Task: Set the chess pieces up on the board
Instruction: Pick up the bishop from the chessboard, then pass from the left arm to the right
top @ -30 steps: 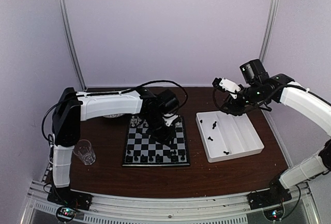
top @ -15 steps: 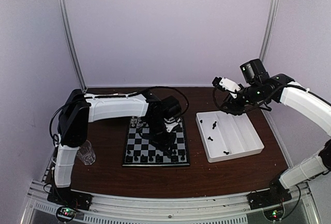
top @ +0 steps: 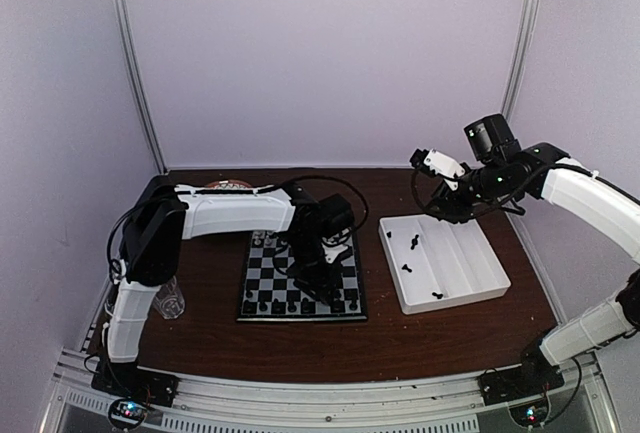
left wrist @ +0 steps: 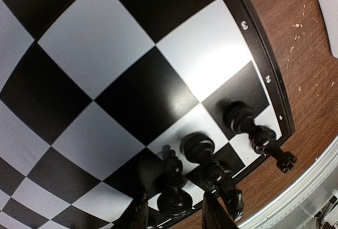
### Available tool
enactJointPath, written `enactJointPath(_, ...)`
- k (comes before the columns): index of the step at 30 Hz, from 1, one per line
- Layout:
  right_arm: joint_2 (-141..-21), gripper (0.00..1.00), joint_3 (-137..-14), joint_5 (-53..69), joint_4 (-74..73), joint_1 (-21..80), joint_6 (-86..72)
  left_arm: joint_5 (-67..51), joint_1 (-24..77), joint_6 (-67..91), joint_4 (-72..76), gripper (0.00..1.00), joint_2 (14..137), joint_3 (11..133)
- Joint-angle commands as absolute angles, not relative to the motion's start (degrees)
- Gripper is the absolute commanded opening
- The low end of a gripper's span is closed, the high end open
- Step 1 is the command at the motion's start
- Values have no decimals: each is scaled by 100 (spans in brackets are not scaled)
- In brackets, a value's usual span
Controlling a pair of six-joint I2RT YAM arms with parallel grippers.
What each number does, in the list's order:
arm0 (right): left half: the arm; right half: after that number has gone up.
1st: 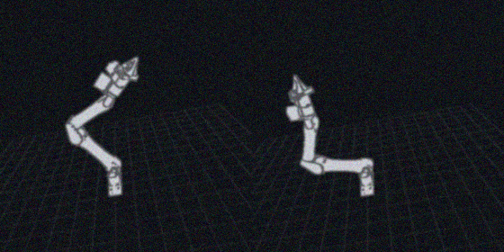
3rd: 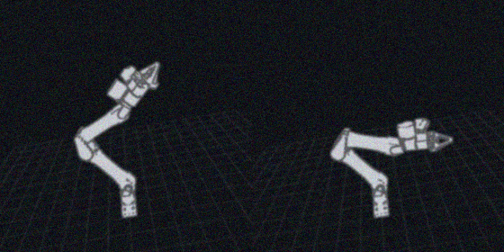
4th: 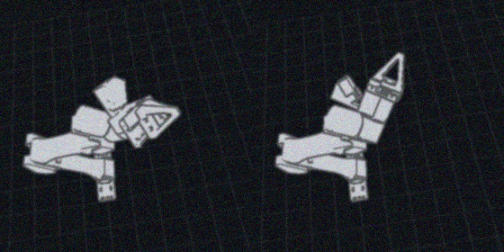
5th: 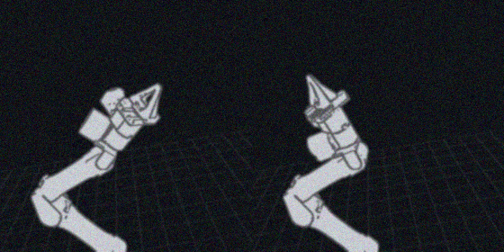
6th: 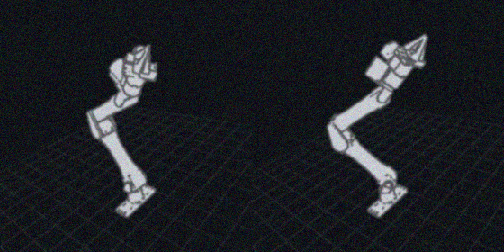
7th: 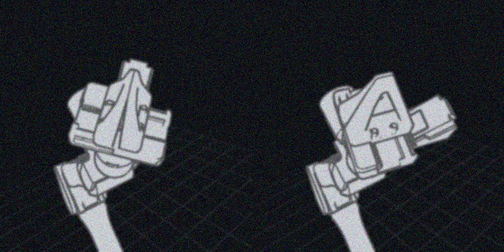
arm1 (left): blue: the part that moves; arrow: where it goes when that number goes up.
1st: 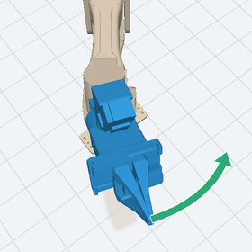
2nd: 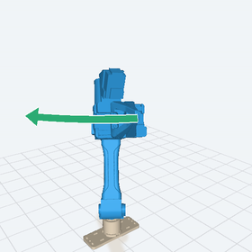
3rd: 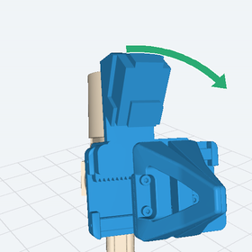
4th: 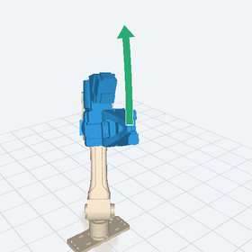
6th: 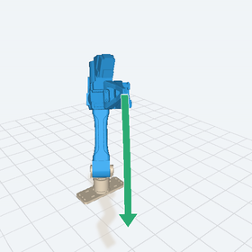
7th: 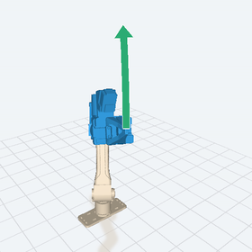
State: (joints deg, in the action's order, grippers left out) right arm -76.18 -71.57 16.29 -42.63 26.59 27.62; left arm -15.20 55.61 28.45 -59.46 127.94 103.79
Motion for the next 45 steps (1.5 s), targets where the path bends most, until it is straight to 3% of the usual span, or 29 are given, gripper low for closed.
enactJointPath(1, -7558, 44, -7055, 1703, -4218, 2610, 2698, -1423, 5573, 2859, -6002, 35, 12856, 10507)
enactJointPath(14, -7542, 43, -7068, 1731, -4233, 2610, 2709, -1064, 5580, 2742, -6175, 20, 12876, 10524)
enactJointPath(22, -7523, 43, -7063, 1994, -4275, 2610, 2691, -829, 5573, 2611, -6288, 18, 12712, 10599)
enactJointPath(35, -8757, 44, -7379, 4745, -3955, 2511, 1503, -771, 5360, 2411, -5297, 17, 11129, 9809)
enactJointPath(45, -10564, 48, -8837, 6841, -4226, 2562, 71, -1354, 5359, 2570, -4593, 18, 10426, 9341)
